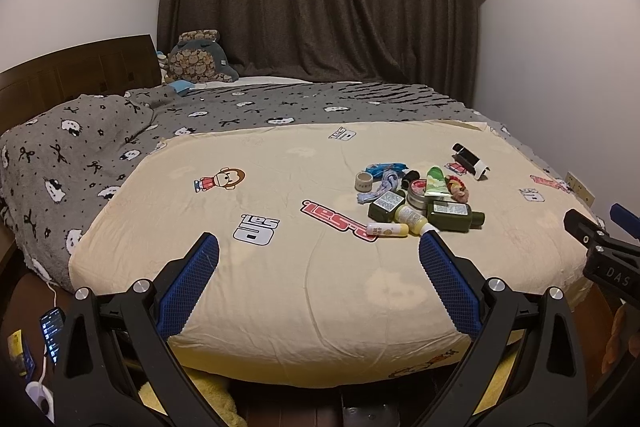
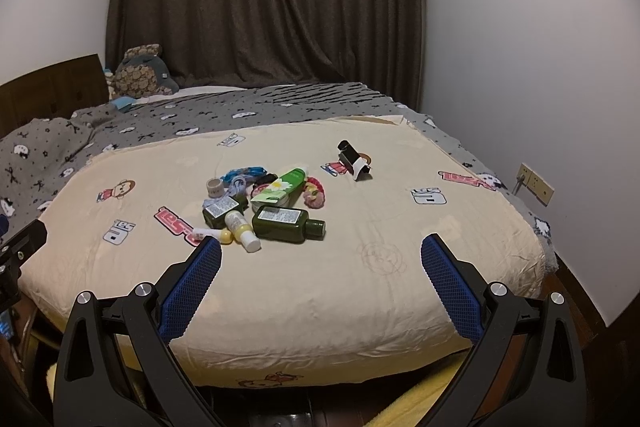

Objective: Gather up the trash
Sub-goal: 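Grasp the white lip balm tube with the left tool while the right tool grasps the dark green bottle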

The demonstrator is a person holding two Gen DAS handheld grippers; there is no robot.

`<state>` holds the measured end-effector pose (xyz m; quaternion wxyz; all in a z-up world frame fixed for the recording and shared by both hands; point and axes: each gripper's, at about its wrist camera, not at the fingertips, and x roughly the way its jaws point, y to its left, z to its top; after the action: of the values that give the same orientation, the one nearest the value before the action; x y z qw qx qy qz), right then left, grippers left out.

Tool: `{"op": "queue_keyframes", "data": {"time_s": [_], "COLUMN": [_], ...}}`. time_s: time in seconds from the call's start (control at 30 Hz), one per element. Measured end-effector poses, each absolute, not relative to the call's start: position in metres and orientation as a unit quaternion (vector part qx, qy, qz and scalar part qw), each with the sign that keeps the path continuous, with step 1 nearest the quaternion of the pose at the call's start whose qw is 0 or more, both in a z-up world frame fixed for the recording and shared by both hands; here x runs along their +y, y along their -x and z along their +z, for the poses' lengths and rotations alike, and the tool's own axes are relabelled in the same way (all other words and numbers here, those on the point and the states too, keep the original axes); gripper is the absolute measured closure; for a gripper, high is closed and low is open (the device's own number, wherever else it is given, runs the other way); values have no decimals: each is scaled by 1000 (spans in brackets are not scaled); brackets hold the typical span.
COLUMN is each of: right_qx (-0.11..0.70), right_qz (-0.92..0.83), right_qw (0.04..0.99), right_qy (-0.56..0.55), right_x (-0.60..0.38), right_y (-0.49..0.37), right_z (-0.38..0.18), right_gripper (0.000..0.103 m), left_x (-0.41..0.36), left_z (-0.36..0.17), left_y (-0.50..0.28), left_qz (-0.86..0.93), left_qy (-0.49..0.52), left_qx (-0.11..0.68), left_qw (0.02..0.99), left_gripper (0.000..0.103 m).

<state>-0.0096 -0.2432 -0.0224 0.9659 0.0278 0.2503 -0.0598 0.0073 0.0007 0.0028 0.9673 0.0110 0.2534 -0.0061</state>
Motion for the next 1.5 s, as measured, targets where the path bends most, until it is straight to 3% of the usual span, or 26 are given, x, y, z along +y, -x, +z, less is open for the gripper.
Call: {"op": "queue_keyframes", "data": {"time_s": [0.5, 0.9, 1.0, 1.5], "right_qx": [291, 334, 344, 375], "right_qz": [-49, -32, -10, 64], "right_qw": [955, 942, 939, 923], "right_qy": [-33, -2, 5, 62], "right_x": [-260, -269, -265, -233], "right_y": [-44, -136, -154, -219], "right_z": [-81, -131, -138, -150], "right_gripper": [3, 4, 10, 10], "left_x": [-2, -16, -24, -78], "left_z": [-61, -107, -119, -157], "left_y": [-65, -129, -145, -218], "left_qz": [-26, -58, -69, -124], "left_qy": [-11, -13, -21, -46], "left_qx": [313, 362, 372, 413], "left_qw": [949, 930, 926, 901], "left_gripper": [8, 8, 9, 14]}}
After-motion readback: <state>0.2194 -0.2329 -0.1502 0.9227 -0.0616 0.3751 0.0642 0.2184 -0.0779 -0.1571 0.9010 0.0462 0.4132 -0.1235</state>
